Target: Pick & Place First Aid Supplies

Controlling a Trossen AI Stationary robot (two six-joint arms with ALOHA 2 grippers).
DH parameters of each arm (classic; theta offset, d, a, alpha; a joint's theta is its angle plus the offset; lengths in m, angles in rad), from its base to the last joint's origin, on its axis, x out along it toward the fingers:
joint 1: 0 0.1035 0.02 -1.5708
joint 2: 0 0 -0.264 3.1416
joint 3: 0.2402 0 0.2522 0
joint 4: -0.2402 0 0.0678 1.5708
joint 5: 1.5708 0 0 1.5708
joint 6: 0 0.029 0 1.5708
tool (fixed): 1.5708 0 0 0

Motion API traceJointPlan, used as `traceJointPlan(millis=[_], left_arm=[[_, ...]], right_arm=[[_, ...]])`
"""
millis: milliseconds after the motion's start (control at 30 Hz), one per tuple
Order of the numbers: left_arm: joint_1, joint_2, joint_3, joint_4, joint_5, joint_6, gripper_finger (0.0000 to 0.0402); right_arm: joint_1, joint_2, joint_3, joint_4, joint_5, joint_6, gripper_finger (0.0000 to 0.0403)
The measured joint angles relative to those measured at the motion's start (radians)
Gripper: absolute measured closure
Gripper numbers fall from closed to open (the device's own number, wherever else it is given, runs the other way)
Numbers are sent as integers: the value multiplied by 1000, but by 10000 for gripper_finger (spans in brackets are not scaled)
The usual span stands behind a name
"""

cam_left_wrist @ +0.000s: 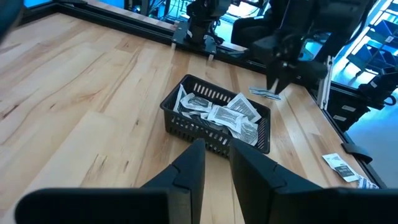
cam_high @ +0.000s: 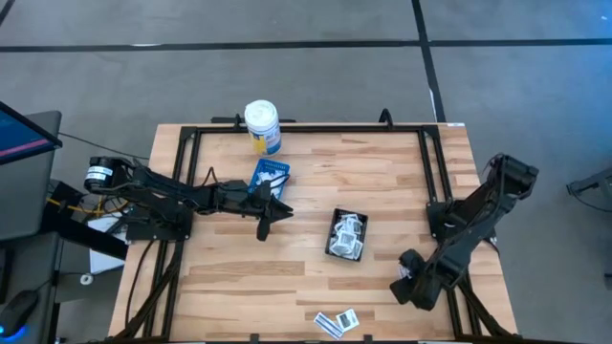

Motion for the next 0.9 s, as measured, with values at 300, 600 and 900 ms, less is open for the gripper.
traceJointPlan(millis=[300, 600, 900], left_arm=[[0, 0, 0, 5, 0, 0, 326], [0, 0, 0, 7, 0, 0, 326], [0, 0, 0, 7, 0, 0, 326]], right_arm=[[2, 93, 5, -13, -5, 16, 285], [-39, 133, 17, -37, -23, -31, 316], [-50, 131, 25, -63, 15, -42, 396]])
